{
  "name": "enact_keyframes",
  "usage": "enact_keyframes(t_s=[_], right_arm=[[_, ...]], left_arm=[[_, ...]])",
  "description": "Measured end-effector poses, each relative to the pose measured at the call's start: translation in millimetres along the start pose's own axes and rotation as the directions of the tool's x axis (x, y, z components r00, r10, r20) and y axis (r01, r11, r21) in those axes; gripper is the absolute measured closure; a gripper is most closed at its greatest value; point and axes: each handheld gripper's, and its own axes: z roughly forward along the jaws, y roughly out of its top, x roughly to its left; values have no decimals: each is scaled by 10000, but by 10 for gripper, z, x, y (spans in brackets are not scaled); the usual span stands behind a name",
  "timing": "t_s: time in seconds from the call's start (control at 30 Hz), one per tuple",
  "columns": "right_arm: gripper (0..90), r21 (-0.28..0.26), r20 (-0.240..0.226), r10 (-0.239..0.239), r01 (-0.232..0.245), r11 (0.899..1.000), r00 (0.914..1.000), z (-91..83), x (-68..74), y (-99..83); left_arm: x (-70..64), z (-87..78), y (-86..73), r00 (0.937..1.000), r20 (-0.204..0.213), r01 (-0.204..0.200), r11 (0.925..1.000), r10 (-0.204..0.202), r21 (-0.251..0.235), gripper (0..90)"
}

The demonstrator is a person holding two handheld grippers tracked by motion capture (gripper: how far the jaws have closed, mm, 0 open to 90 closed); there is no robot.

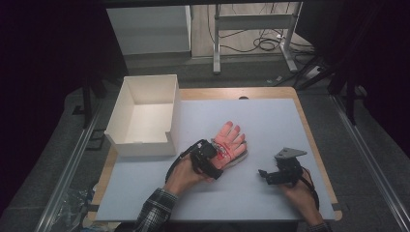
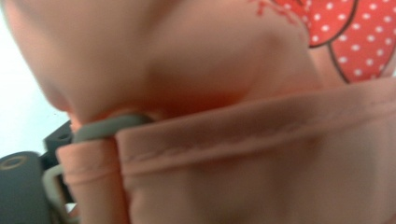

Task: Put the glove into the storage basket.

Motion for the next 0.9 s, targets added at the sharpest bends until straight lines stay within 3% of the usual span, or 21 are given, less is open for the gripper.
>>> enact_keyframes(t_s=[0.23, 0.43, 0.7, 0.83, 0.9], right_arm=[[99, -1, 3, -2, 2, 10000, 10000, 0, 0, -1], [100, 2, 8, -14, 14, 10000, 10000, 0, 0, -1], [100, -7, -6, 8, -8, 10000, 10000, 0, 0, 0], [100, -7, -11, 3, -3, 10000, 10000, -1, -1, -1], [100, -6, -10, 6, -6, 10000, 10000, -1, -1, -1]], left_arm=[[-50, -47, 25, 9996, -262, 124, 9999, -122, 108, 277], [-31, -100, 9, 9987, 19, 501, 9983, -500, -314, 429], [38, -143, -3, 9949, 437, 935, 9937, -909, -613, 471], [71, -193, 45, 9939, -168, 1077, 9915, -1092, -733, 478], [86, -201, 63, 9939, -175, 1072, 9917, -1087, -702, 479]])
